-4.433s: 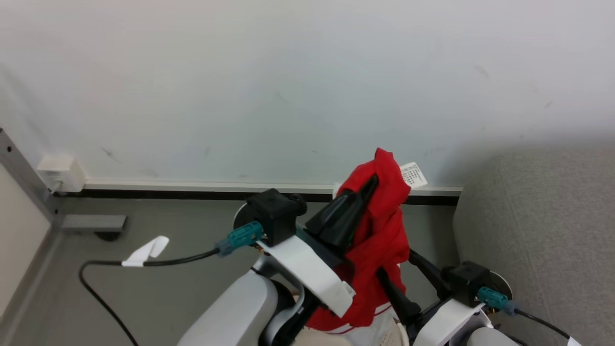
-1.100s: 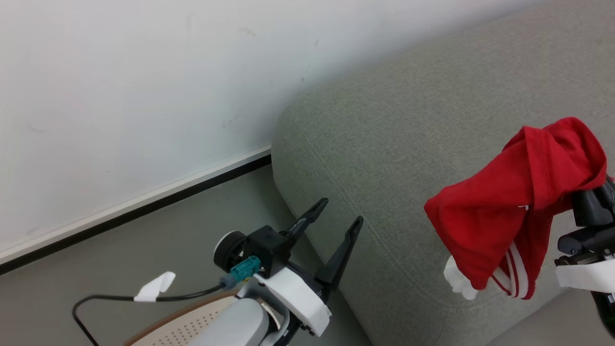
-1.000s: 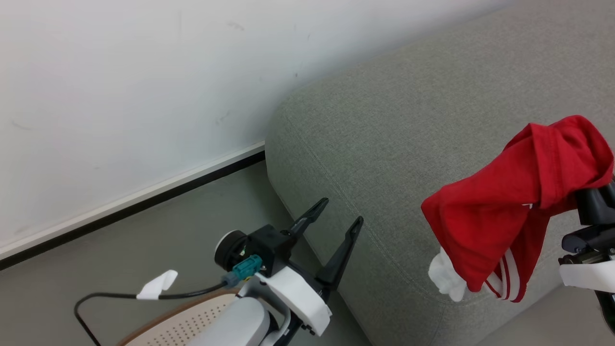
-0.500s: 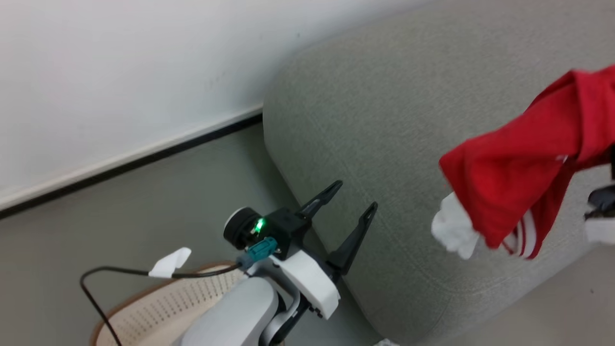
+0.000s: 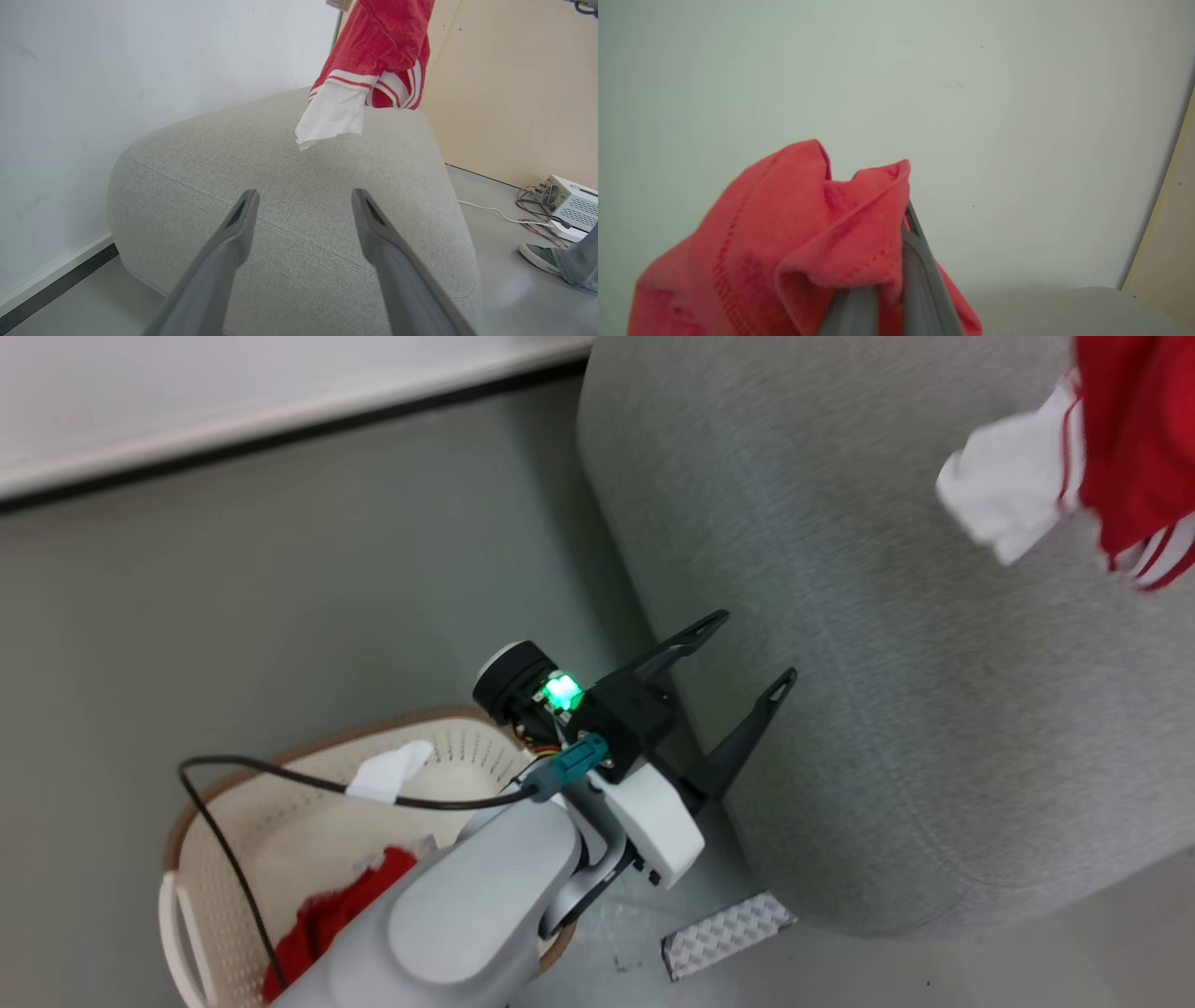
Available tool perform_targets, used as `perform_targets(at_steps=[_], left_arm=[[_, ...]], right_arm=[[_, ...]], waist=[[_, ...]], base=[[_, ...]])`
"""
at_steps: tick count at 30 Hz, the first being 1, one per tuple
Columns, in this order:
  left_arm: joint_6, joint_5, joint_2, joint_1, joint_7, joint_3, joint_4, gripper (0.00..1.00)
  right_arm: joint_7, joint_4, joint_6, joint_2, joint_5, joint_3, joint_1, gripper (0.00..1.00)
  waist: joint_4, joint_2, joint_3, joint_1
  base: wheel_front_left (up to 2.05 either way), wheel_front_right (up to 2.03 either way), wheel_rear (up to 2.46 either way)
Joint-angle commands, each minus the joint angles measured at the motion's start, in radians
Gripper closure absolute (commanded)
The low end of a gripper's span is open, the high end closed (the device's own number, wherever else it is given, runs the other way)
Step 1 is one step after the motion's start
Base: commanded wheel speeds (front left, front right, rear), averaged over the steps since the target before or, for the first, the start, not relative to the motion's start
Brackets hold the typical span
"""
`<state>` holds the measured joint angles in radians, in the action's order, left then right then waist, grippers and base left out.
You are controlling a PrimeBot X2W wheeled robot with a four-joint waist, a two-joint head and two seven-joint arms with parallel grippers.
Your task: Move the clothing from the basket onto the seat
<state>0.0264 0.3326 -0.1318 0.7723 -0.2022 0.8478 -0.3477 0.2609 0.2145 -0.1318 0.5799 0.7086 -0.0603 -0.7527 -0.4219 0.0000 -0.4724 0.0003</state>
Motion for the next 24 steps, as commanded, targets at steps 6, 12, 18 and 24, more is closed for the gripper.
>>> perform_targets(at_steps=[6, 12, 18, 24], left_arm=[[0.013, -0.027, 0.028, 0.071, -0.012, 0.021, -0.046, 0.0], [0.009, -0.035, 0.05, 0.12, -0.023, 0.033, -0.08, 0.0], [0.003, -0.025, 0.062, 0.125, -0.041, 0.036, -0.111, 0.0], [0.001, -0.014, 0.066, 0.133, -0.053, 0.035, -0.132, 0.0]], right_arm=[[0.002, 0.117, 0.002, 0.06, 0.035, 0.014, -0.106, 1.0], [0.003, 0.282, 0.002, 0.119, 0.056, -0.101, -0.179, 1.0], [-0.026, 0.469, 0.002, 0.139, 0.1, -0.283, -0.233, 1.0], [-0.096, 0.599, 0.002, 0.138, 0.158, -0.454, -0.28, 1.0]], waist=[[0.085, 0.0, -0.157, -0.0003], [0.13, 0.0, -0.236, -0.0003], [0.152, 0.0, -0.257, -0.0003], [0.16, 0.0, -0.244, -0.0003]], base=[[0.0, 0.0, 0.0], [0.0, 0.0, 0.0], [0.0, 0.0, 0.0], [0.0, 0.0, 0.0]])
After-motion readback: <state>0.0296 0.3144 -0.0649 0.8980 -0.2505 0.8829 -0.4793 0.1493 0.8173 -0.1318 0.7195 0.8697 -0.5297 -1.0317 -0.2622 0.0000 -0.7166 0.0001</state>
